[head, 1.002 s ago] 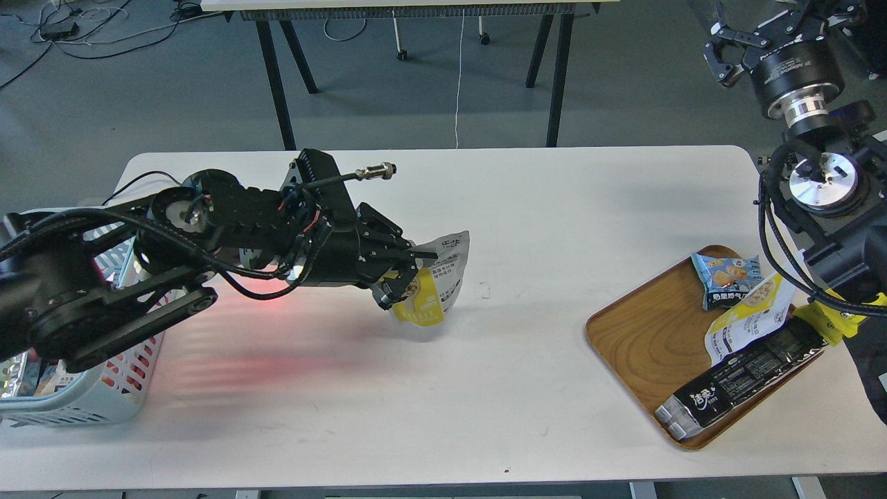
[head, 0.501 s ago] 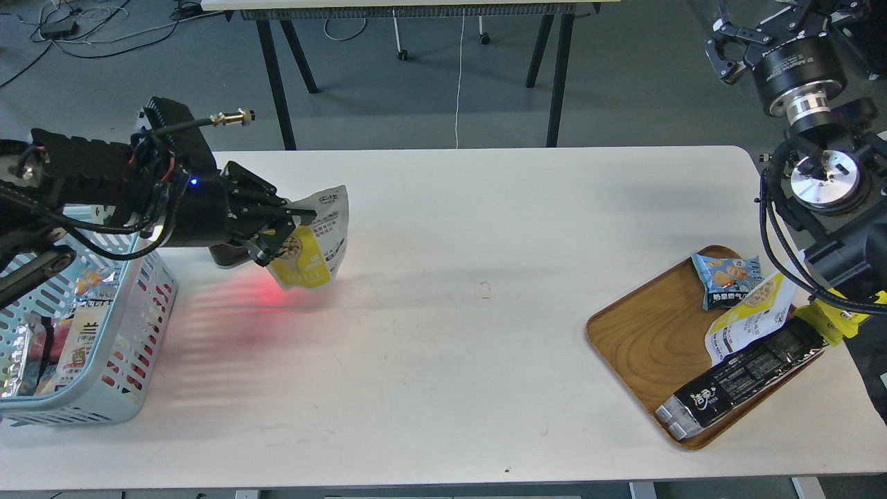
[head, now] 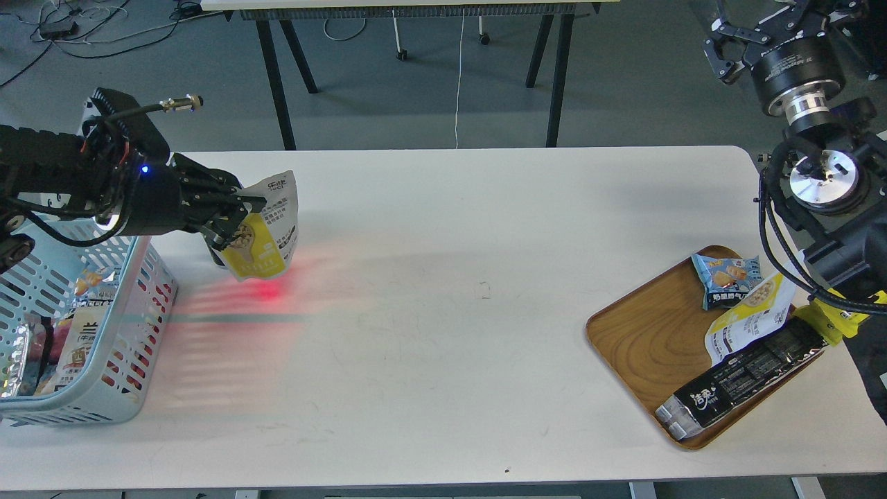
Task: Scan snack and place in basket
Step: 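Lift the bag and hold it in front of the barcode scanner, then move the bag over the blue basket and drop it in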
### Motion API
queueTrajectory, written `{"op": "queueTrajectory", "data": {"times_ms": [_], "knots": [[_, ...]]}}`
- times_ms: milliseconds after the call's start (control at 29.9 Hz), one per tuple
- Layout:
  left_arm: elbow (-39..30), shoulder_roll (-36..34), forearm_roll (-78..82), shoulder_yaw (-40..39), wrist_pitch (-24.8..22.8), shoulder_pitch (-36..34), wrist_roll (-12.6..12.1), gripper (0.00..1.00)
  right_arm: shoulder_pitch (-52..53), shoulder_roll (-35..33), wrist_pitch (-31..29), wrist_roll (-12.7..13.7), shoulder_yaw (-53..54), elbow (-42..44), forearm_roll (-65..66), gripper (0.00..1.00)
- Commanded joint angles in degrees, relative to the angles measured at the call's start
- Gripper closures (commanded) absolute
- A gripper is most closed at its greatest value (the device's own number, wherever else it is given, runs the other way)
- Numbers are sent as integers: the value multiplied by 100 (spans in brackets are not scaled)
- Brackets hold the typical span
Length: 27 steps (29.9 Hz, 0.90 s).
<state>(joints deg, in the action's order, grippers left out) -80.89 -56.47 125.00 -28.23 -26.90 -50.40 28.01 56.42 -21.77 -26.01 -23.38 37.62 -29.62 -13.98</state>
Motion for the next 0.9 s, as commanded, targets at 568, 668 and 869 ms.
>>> {"op": "queueTrajectory", "data": {"times_ms": [568,668,869], "knots": [[-358,-4,0,2,-52,-14,-1,100,1,6,-1,0,0,0,0,1],[-401,-13,0,2,-43,-14,-1,100,1,-2,-1,0,0,0,0,0],[-885,-487,0,-103,10,-22,-1,100,-25,-11,-27,-8,-9,0,9,0]]}}
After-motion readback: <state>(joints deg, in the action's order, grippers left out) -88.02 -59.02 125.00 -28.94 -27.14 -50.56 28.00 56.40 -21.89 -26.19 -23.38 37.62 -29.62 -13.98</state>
